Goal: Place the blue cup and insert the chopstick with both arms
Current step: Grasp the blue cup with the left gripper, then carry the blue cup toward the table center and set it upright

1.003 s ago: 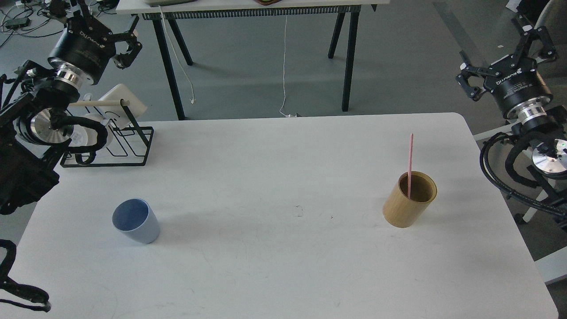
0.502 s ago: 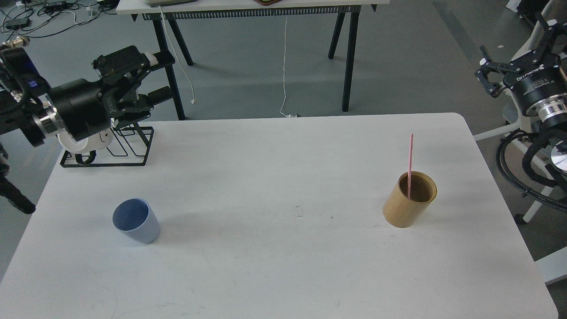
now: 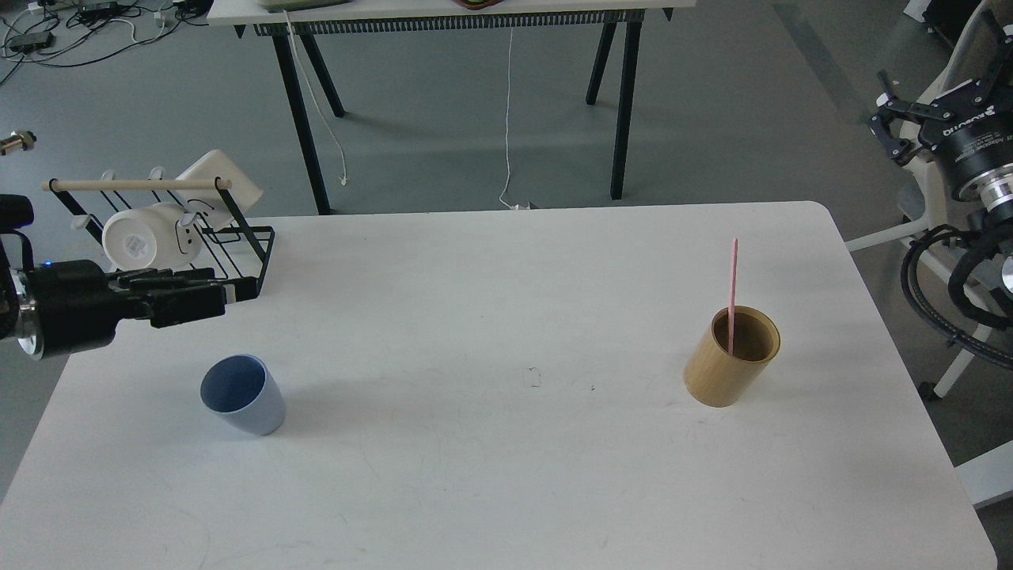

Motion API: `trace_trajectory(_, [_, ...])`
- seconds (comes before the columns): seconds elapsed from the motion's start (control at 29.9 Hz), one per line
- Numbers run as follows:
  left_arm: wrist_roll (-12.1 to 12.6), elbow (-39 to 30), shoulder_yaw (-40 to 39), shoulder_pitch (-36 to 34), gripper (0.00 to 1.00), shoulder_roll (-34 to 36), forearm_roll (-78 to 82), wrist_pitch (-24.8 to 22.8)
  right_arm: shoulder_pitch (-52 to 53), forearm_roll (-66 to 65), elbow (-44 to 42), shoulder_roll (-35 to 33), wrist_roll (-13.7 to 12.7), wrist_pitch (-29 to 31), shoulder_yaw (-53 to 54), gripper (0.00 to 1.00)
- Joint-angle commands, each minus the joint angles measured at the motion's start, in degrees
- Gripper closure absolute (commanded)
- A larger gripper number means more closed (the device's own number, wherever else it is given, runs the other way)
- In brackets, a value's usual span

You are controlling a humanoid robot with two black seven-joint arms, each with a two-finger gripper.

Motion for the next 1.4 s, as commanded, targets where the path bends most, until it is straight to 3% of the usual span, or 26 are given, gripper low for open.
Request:
trace_trajectory(0.0, [0.01, 5.6, 2.58, 1.17, 0.18, -1.13, 6.24, 3.73, 0.32, 0.0, 0.03, 0.45, 0.26, 0.0, 0.24, 0.0])
trace_trajectory(0.17, [0.01, 10.09, 5.93, 1.26, 0.27, -4.64, 14.05, 7.95, 0.5, 0.0, 0.03, 0.8, 0.26, 0.0, 1.21, 0.0])
trace_trajectory(0.5, [0.01, 17.56, 7.34, 1.35, 0.44, -10.27, 21.8, 9.79, 1.02, 0.0, 0.03, 0.1, 0.17, 0.0, 1.12, 0.0])
trace_trajectory(0.94, [-0.08, 18.0, 7.87, 3.72, 0.5, -10.98, 21.98, 11.21, 0.85, 0.0, 0.03, -0.96, 0.17, 0.0, 1.29, 0.0])
trace_trajectory(1.0, [0.01, 18.0, 7.87, 3.81, 0.56, -11.06, 21.98, 11.21, 0.76, 0.0, 0.03, -0.96, 0.17, 0.0, 1.29, 0.0])
trace_trajectory(1.14, [0.01, 18.18, 8.04, 3.81, 0.91, -12.56, 22.24, 10.86, 0.85, 0.0, 0.03, -0.87, 0.17, 0.0, 1.29, 0.0])
trace_trajectory(1.37, [-0.17, 17.74, 7.87, 3.2, 0.99, -12.73, 22.86, 10.24, 0.85, -0.09, -0.05, -0.96, 0.17, 0.0, 0.94, 0.0])
